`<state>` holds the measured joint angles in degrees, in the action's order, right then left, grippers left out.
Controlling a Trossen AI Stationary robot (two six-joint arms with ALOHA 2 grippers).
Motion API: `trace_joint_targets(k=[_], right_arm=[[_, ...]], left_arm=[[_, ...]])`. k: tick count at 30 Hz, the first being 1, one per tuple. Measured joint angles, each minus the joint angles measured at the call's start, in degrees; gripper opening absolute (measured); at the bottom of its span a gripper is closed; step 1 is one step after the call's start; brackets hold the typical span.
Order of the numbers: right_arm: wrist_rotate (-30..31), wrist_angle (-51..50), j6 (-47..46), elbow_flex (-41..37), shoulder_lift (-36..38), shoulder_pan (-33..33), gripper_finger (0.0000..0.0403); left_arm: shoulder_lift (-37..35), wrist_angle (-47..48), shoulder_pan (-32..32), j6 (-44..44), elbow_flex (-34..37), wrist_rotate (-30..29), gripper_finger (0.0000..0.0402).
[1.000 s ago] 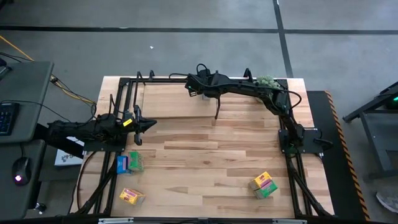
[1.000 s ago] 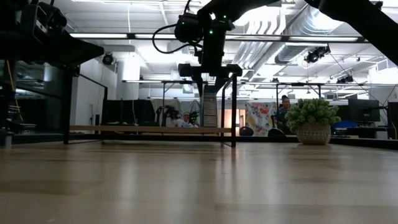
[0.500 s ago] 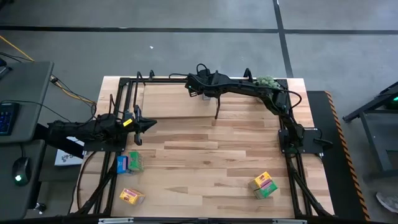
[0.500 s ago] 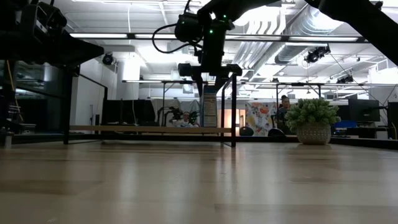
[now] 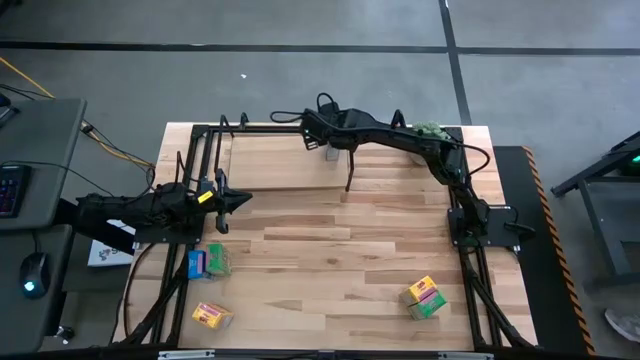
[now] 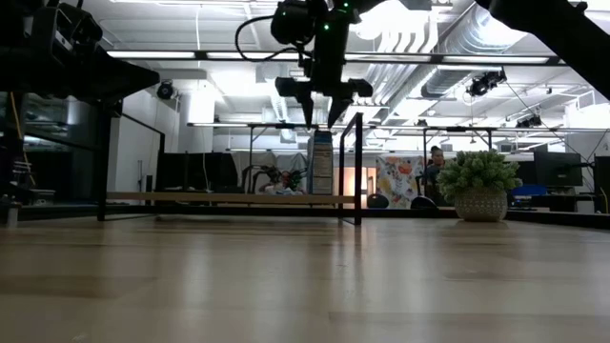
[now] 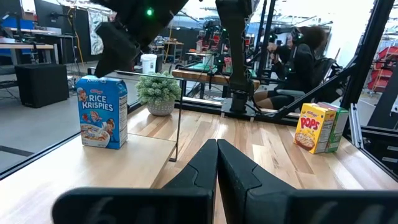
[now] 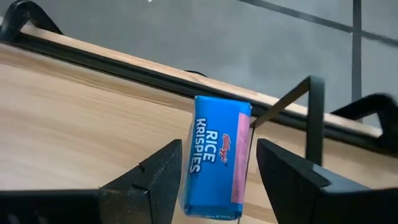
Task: Stack cereal on shelf
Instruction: Put the blue cereal box on the shelf aligned with the blue cereal box
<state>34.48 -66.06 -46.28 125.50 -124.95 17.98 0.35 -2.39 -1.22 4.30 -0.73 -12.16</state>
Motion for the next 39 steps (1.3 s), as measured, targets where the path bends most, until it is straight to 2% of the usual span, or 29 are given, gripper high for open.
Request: trace_joint_targets(k=[4, 8, 12, 14, 16, 19, 23, 26, 30, 34, 39], right_arm=[[-0.3, -1.7, 4.3, 4.4, 0.0, 0.0, 0.02], [-3.6, -8.0, 15.0, 9.7, 0.5, -0.8, 0.02], [-5.4, -17.0, 20.7, 4.9, 6.4, -3.8, 0.02], [-2.7, -23.5, 20.1, 2.6, 9.6, -6.4, 0.02], [0.5, -23.7, 18.4, -1.3, 13.5, -9.5, 0.02], [0.0, -21.8, 17.9, -11.1, 21.9, -14.6, 0.02], [0.9, -19.3, 10.5, -29.6, 35.4, -21.1, 0.02], [0.8, -11.7, 5.1, -44.0, 46.6, -25.8, 0.02], [0.4, 6.5, 6.3, -62.2, 60.5, -32.4, 0.02], [1.2, 31.7, 14.4, -78.7, 71.7, -37.1, 0.02], [-2.1, 63.2, 28.3, -94.3, 78.9, -38.9, 0.02]], left_arm=[[0.0, 0.0, 0.0, 0.0, 0.0, 0.0, 0.0003], [0.0, 0.0, 0.0, 0.0, 0.0, 0.0, 0.0003], [0.0, 0.0, 0.0, 0.0, 0.0, 0.0, 0.0003], [0.0, 0.0, 0.0, 0.0, 0.0, 0.0, 0.0003], [0.0, 0.0, 0.0, 0.0, 0.0, 0.0, 0.0003], [0.0, 0.0, 0.0, 0.0, 0.0, 0.0, 0.0003], [0.0, 0.0, 0.0, 0.0, 0.0, 0.0, 0.0003], [0.0, 0.0, 0.0, 0.0, 0.0, 0.0, 0.0003], [0.0, 0.0, 0.0, 0.0, 0.0, 0.0, 0.0003], [0.0, 0.0, 0.0, 0.0, 0.0, 0.0, 0.0003], [0.0, 0.0, 0.0, 0.0, 0.0, 0.0, 0.0003]])
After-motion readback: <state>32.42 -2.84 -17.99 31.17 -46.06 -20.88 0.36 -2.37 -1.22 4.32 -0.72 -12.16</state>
